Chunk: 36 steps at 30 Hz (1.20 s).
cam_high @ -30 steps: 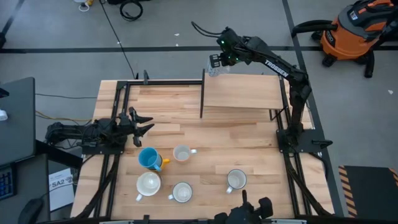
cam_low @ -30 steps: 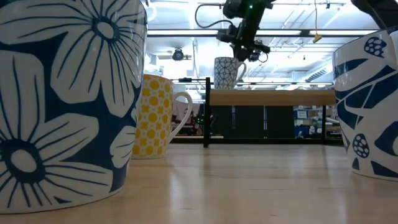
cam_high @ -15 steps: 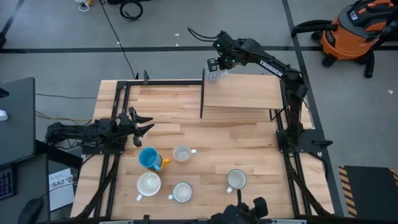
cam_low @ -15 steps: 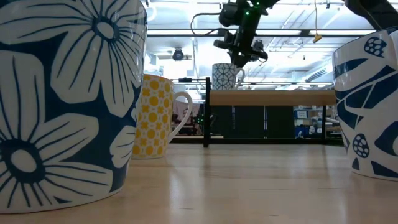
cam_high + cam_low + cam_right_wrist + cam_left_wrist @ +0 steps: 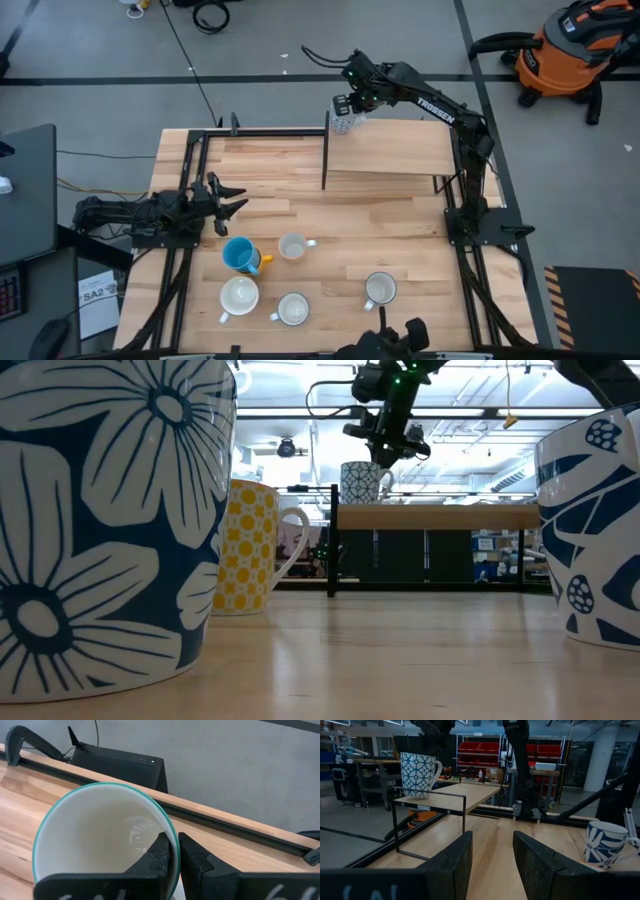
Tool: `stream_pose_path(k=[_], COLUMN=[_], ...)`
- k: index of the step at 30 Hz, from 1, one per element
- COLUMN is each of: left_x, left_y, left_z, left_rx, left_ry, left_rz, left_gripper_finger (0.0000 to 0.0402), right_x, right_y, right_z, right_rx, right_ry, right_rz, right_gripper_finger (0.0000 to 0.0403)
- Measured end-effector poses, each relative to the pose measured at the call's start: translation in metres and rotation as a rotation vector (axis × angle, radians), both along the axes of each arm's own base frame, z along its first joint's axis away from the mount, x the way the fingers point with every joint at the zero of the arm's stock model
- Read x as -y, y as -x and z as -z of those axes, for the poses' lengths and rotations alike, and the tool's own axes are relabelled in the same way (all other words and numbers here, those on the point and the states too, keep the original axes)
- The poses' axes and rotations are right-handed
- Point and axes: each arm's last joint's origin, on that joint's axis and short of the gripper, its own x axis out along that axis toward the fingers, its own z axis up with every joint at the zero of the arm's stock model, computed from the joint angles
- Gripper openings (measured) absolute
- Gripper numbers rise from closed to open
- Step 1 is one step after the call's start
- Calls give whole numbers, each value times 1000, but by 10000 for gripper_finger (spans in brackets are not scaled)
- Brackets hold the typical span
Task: Place coffee mugs
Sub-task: Put the light blue pattern mug on the shelf
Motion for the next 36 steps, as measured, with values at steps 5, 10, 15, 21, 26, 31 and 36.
stream_pose_path(k=[5, 10, 15, 21, 26, 31, 36], left_x=[0, 0, 0, 0, 0, 0, 0], left_y=[0, 0, 0, 0, 0, 0, 0], left_z=[0, 0, 0, 0, 0, 0, 0], left_rx=[0, 0, 0, 0, 0, 0, 0], left_ry=[0, 0, 0, 0, 0, 0, 0], left_rz=[0, 0, 0, 0, 0, 0, 0], left_gripper_finger=[149, 149, 149, 149, 149, 149, 149], right_x=[-2, -2, -2, -3, -3, -3, -3], right_y=[-1, -1, -1, -1, 0, 0, 0], right_z=[0, 0, 0, 0, 1, 1, 1], right_rx=[-6, 1, 10, 19, 26, 30, 45], right_ry=[9, 6, 0, -19, -28, -31, -55], right_rz=[1, 15, 32, 68, 91, 99, 82], right_gripper_finger=[31, 31, 31, 31, 31, 35, 42])
